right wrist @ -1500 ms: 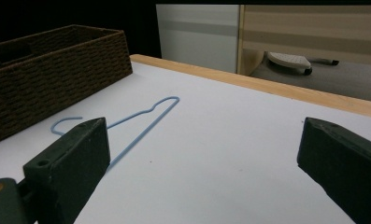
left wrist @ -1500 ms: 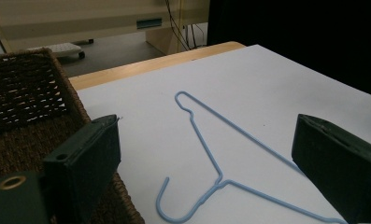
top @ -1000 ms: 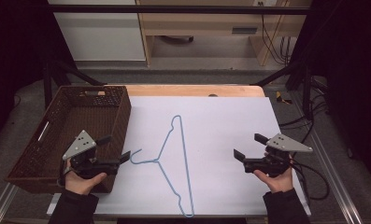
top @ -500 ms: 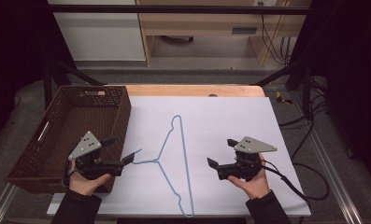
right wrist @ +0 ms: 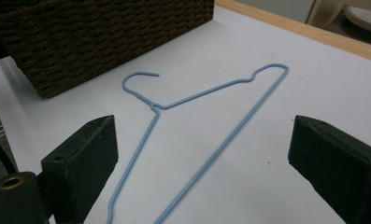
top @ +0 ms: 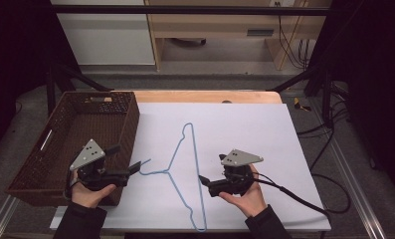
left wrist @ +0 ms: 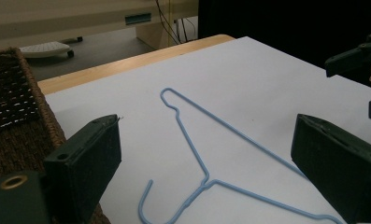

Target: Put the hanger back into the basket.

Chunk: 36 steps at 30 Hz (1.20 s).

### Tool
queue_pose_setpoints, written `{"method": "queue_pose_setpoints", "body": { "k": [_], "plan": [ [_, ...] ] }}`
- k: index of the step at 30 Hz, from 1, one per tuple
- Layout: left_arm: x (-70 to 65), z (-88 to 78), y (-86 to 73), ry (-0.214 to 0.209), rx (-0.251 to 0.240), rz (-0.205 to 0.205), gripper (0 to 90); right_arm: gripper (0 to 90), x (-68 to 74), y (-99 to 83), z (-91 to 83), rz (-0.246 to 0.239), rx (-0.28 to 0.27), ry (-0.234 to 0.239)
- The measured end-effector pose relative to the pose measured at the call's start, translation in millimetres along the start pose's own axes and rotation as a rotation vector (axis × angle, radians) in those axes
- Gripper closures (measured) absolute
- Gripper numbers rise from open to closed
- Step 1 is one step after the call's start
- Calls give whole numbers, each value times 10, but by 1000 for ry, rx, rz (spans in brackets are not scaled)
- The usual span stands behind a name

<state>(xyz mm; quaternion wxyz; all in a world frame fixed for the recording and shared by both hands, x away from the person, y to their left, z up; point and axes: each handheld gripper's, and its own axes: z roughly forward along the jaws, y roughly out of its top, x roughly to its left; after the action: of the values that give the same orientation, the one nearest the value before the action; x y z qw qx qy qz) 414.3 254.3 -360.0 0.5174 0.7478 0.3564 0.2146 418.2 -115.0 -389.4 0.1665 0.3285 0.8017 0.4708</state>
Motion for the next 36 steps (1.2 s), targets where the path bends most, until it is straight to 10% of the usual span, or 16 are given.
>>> {"method": "queue_pose_setpoints", "body": {
  "k": [36],
  "plan": [
    [44, -2, -6, 12, 3, 0, 83, 318, 471, -39, 961, -40, 219, 50]
  ]
}}
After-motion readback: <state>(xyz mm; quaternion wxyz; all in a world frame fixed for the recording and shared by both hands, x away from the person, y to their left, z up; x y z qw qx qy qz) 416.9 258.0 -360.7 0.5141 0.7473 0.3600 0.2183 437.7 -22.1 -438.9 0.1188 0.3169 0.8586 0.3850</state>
